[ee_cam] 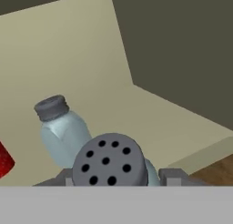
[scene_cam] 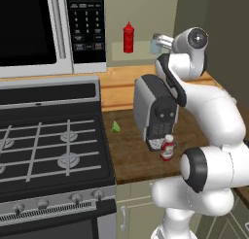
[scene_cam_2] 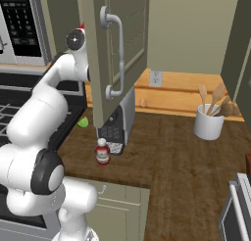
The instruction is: Put the shaker and condiment bottle from the counter next to their counterparts in the cabinet.
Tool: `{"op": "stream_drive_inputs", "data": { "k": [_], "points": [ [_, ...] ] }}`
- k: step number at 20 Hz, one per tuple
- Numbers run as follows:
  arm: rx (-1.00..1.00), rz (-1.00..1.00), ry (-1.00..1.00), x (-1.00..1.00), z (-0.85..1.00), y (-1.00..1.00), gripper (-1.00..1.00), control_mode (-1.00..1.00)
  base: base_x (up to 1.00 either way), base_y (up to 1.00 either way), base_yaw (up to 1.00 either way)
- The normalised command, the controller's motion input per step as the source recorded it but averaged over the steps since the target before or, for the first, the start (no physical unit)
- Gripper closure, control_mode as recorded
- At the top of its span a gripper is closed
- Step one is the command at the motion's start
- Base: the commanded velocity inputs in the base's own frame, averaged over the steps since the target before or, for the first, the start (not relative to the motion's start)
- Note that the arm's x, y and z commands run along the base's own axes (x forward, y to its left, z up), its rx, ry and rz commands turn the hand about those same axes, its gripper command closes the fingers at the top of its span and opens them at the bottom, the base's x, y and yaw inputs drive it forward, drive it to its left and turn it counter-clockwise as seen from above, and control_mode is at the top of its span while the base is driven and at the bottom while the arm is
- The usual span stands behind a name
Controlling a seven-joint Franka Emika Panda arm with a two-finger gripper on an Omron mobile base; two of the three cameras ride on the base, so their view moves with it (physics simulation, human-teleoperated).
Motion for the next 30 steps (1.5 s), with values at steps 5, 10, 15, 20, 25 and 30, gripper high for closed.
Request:
{"op": "stream_drive_inputs", "data": {
  "k": [5, 10, 15, 20, 25, 30],
  "points": [
    [0.00, 0.00, 0.00, 0.33, 0.00, -0.01, 1.00, -1.00, 0.00, 0.00, 0.00],
    [0.00, 0.00, 0.00, 0.43, 0.00, -0.10, 1.00, -1.00, 0.00, 0.00, 0.00],
    [0.01, 0.00, 0.00, 0.36, 0.00, -0.15, 1.00, -1.00, 0.00, 0.00, 0.00],
    [0.00, 0.00, 0.00, 0.28, -0.01, -0.08, 1.00, -1.00, 0.00, 0.00, 0.00],
    [0.00, 0.00, 0.00, 0.27, 0.00, 0.00, 1.00, -1.00, 0.00, 0.00, 0.00],
    [0.00, 0.00, 0.00, 0.25, -0.09, 0.00, 1.00, -1.00, 0.00, 0.00, 0.00]
  ]
}}
